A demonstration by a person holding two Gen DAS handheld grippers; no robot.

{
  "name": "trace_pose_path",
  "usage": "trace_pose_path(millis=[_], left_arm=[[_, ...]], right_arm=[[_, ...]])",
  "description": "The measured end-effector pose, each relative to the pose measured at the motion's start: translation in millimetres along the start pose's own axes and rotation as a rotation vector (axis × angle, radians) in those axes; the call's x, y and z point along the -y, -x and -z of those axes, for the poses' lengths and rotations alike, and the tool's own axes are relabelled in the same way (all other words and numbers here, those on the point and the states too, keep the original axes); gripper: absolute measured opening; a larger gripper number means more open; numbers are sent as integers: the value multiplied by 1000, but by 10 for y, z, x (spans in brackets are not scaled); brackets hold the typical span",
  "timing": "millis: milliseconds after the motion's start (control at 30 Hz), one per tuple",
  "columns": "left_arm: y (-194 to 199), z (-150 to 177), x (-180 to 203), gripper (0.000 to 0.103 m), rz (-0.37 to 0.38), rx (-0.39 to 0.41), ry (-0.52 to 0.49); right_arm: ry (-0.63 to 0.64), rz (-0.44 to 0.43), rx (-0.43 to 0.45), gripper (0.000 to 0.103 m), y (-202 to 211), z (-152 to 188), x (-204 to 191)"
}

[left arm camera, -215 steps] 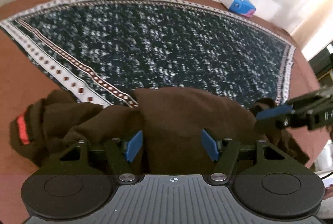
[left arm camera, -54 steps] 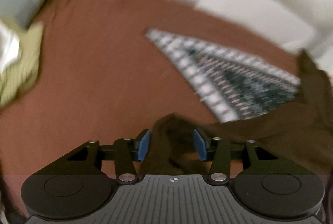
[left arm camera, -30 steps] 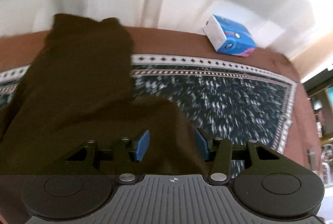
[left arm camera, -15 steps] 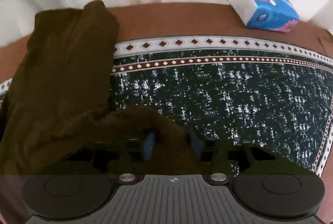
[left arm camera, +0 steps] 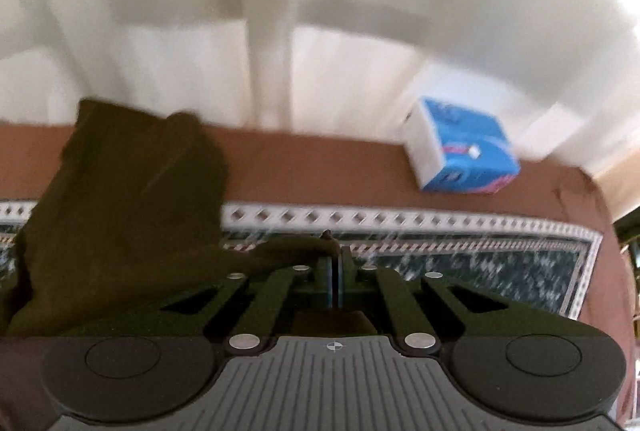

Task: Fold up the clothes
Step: 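Lift the hem with the right tool while the left tool lifts the shirt's other end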

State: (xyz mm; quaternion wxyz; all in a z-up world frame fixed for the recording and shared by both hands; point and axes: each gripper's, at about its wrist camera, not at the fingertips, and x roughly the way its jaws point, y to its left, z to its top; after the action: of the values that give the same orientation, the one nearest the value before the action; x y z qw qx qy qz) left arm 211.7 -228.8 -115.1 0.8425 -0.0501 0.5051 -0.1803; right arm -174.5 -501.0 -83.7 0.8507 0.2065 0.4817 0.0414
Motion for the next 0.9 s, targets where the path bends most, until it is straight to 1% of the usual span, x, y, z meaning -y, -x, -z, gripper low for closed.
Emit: trace_pose_path(millis=[100,233,300,333,367,400,433,467,567,667,733,767,833,900], left_arm=[[-226,26,136,0,-10,-2,-5],[-642,107,225,0,-67,-45,-8],[-797,162,232,6,-94,-62,-5],[-833,182,232,19,-98,-63,-4],[-856,197,231,25,-97,-61,-3],[-857,193,231,27,-94,-59,-4],[-846,177,233,30,-89,-55,-6],[-835,162,235,38,-84,-52,-9],[-738,61,244,47,-51,-25,-2],[-591,-49,290,48,-9,4,-16],[-436,-51,352,48,18,-4,-59],[-358,-44,385,48,33,-10,-83],[-202,96,467,48,69,-39,-161],[-55,295,555,50,104,-78,-250]], right_arm=[[-5,35,-19,5,-91,-213,256],[-60,40,-114,5,-443,-322,611],[-96,49,-159,6,-657,-330,788],[-107,70,-160,7,-726,-326,852],[-108,97,-155,14,-769,-332,898],[-108,125,-150,25,-813,-337,945],[-108,152,-143,32,-847,-342,987],[-103,175,-131,40,-832,-344,1006],[-87,212,-95,40,-728,-333,1023],[-72,252,-49,41,-556,-292,982],[-74,267,-37,44,-460,-259,959],[-82,260,-39,45,-413,-228,954],[-93,241,-49,46,-335,-148,924],[-89,216,-78,46,-306,-25,854]])
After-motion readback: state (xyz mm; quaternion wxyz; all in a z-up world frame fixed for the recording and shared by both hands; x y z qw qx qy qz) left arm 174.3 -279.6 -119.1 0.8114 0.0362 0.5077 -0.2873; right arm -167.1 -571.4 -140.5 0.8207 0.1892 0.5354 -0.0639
